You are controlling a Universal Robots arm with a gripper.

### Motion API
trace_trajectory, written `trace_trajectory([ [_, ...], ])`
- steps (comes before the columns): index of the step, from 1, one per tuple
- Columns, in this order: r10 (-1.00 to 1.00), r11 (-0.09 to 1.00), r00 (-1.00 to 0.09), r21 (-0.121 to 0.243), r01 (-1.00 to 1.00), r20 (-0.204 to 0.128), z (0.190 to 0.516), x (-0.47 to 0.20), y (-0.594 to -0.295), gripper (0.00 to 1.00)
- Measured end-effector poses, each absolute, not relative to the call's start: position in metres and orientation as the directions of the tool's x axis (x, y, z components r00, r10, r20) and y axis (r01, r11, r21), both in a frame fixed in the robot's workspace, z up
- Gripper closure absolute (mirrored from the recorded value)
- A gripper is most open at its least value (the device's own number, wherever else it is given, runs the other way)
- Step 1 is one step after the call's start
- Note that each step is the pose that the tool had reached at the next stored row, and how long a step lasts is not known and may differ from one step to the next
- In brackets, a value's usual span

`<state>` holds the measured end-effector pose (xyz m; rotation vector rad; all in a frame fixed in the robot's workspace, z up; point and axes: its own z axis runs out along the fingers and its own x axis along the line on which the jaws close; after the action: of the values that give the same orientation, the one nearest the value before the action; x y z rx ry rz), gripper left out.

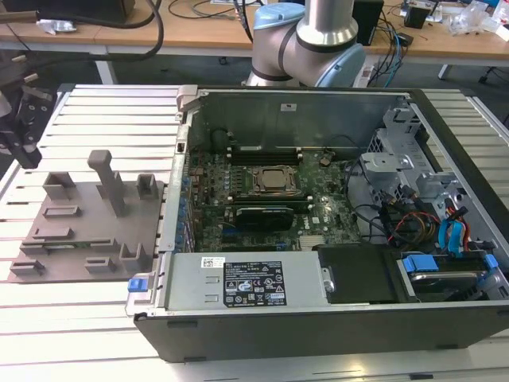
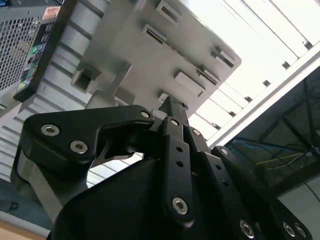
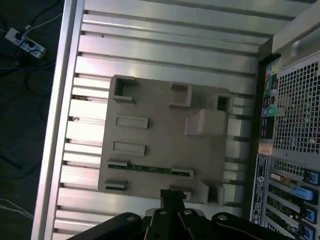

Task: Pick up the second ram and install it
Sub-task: 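Pick up the second ram and move it above second insertion slot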

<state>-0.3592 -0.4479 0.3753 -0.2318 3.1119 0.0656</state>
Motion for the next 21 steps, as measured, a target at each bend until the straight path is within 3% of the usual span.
trace_trajectory([
  [7,-0.340,0.939,-0.940,0.040,-0.340,-0.023,0.3753,-0.3592,-0.4479,0.90],
  [21,-0.491,0.870,-0.871,0.040,-0.491,-0.023,0.3753,-0.3592,-0.4479,0.90],
])
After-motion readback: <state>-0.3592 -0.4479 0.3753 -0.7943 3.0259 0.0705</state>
